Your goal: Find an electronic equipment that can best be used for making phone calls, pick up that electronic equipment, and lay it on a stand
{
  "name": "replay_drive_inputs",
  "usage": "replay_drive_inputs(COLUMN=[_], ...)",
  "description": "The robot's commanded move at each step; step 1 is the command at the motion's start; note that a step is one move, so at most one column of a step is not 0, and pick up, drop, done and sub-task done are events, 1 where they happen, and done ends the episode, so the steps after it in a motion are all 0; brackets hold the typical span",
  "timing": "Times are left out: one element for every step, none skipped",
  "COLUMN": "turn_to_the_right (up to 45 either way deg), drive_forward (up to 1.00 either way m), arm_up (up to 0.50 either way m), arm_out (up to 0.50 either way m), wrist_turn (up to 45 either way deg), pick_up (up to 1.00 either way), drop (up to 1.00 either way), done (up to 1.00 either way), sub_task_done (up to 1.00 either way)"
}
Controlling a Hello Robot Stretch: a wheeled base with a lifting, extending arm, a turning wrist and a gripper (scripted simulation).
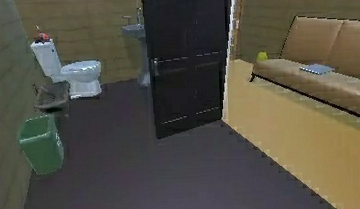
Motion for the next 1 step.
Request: replay_drive_inputs(turn_to_the_right=[0.0], drive_forward=[0.75], arm_up=[0.0], arm_out=[0.0], wrist_turn=[0.0], pick_up=[0.0], drop=[0.0], done=[0.0], sub_task_done=[0.0])
